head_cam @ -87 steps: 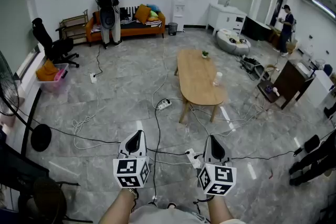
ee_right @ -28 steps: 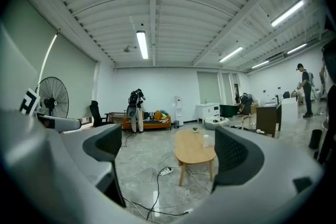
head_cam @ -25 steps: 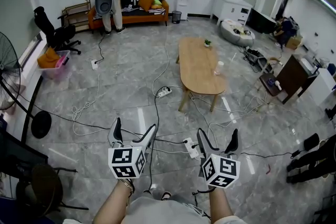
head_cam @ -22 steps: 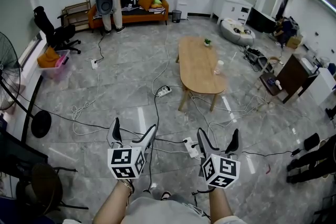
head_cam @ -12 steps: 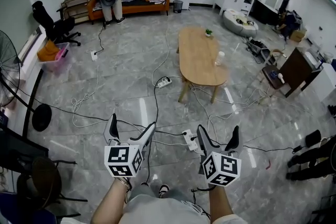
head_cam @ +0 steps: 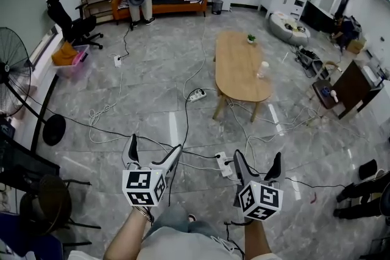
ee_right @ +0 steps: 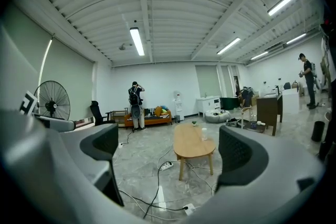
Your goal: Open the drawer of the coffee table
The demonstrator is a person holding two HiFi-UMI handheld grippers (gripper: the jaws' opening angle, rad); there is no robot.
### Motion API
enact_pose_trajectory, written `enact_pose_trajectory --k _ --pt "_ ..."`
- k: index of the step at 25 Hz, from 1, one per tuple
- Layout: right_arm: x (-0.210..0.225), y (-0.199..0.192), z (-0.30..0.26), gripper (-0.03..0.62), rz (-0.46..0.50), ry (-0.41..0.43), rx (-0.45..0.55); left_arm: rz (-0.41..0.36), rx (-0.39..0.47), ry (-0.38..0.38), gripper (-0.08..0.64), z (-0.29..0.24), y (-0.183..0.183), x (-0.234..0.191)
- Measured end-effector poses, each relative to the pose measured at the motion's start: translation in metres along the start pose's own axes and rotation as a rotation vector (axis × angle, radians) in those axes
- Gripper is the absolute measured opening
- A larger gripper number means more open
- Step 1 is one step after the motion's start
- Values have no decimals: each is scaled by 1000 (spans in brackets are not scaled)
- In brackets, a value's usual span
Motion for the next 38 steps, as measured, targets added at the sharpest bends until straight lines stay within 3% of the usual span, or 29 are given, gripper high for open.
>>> enact_pose_trajectory --k 9,15,22,30,38 --pt "-5 -7 -26 588 -6 13 -22 11 3 20 577 -19 2 -17" --pt "-23 -9 -72 588 0 2 -17 29 21 24 577 -56 5 -52" --pt "-70 -7 -163 588 -4 -34 -4 37 35 1 577 -135 16 -130" --pt "-138 16 -286 588 -4 -102 34 21 35 -46 577 -246 54 -243" --pt "-170 15 -375 588 -30 -175 48 6 22 -78 577 -327 68 -318"
Point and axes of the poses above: the fingertips, and each gripper's own axes: z backward along the fingers, x to its right, y out of its top, the point moved 8 cm from there along z, backward along the fingers, and after that the axes turned 4 degrees about -z, right-handed, at the moved point
